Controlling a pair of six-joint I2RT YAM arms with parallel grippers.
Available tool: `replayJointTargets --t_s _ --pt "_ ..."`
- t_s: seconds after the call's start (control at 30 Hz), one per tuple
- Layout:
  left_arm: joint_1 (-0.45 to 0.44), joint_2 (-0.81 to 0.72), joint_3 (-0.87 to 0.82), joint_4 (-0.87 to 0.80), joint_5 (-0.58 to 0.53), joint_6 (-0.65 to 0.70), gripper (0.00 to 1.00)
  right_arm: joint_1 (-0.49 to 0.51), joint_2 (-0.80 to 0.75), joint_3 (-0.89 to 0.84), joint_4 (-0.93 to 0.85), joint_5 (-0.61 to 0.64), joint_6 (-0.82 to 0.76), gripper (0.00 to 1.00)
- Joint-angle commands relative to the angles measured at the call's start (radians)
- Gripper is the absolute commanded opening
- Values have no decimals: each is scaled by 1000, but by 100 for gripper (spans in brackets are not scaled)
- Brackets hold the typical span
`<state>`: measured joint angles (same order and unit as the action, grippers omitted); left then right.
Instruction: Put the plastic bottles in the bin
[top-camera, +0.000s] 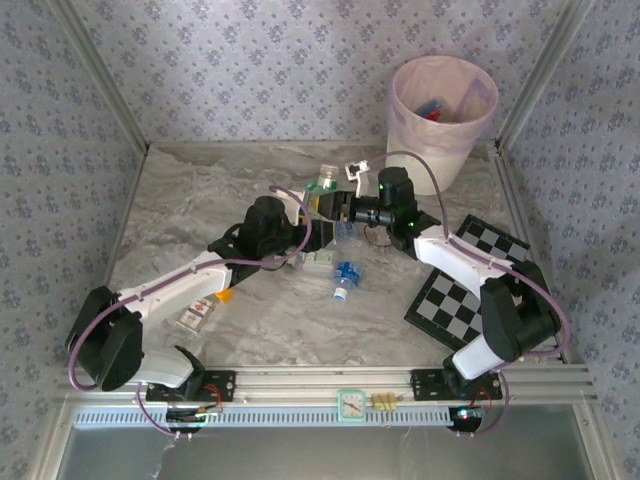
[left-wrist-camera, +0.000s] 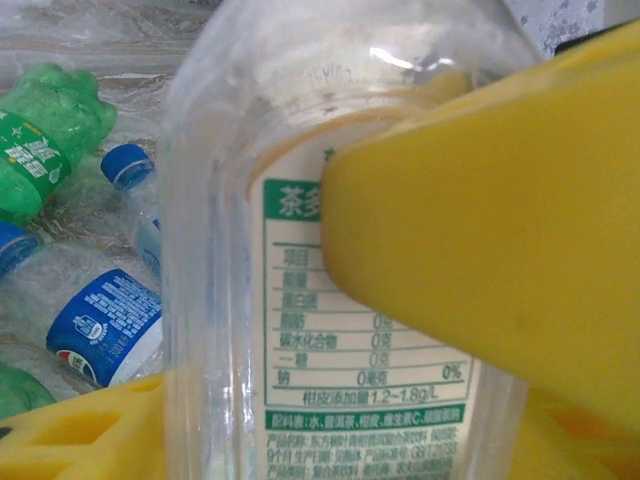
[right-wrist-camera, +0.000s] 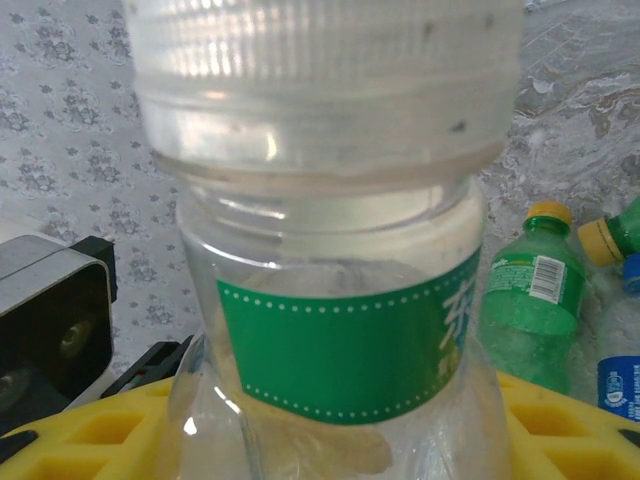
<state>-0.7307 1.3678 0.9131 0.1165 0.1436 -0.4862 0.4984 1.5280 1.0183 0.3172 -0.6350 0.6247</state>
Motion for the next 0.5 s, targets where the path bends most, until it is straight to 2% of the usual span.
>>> replayJointTargets --t_s 0.0,0.13,0.27,0.37,0.47 --pt "7 -32 -5 35 13 -4 77 -1 2 26 -27 49 -43 53" --pt "7 -41 -22 22 5 -11 89 -16 -1 22 -68 120 -54 52" --pt "7 -63 -45 -2 -54 -16 93 -39 -20 16 -150 215 -83 50" --pt "7 -80 -53 -62 -190 -31 94 -56 -52 10 -221 308 -112 50" --pt "16 -83 -47 -158 -372 -82 98 -76 -95 22 -310 414 -152 49"
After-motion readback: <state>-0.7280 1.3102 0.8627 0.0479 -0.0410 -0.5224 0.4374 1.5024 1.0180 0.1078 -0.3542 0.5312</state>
